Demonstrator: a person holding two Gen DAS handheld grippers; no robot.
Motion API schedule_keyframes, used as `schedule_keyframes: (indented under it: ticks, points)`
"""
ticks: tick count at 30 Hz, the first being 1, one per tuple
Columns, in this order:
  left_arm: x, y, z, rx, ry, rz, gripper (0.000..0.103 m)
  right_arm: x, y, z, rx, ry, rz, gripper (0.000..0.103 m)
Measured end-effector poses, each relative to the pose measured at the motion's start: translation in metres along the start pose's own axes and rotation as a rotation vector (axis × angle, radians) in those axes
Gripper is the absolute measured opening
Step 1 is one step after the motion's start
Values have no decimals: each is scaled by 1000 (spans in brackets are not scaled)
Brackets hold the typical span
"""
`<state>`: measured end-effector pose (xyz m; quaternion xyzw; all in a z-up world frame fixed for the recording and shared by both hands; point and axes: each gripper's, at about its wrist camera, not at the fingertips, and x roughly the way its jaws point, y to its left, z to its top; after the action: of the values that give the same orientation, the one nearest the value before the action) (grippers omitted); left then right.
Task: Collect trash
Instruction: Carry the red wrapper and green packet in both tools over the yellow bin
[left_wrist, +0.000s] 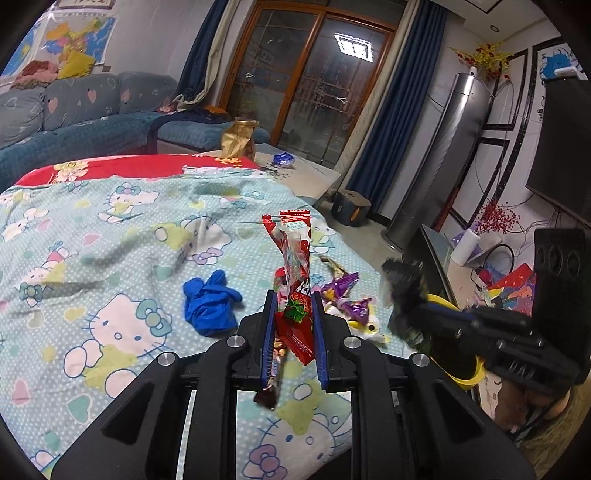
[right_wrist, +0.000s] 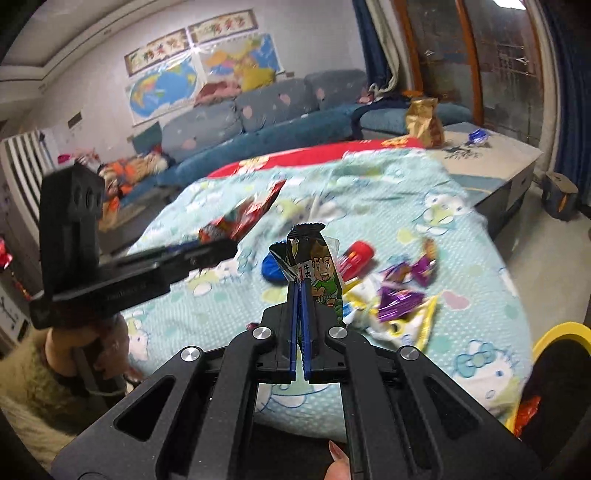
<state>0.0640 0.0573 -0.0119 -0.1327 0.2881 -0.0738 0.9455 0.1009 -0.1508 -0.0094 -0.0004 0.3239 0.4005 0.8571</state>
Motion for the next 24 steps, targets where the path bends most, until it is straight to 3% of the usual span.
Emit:
schedule_keyframes:
  ticks: [11, 24]
  points:
    - [2, -31, 2, 50, -6, -35, 17, -38, -39, 10, 67, -84, -98, 1]
    - [18, -69, -4, 118, 18, -104, 17, -54, -73, 5, 120, -100, -203, 1]
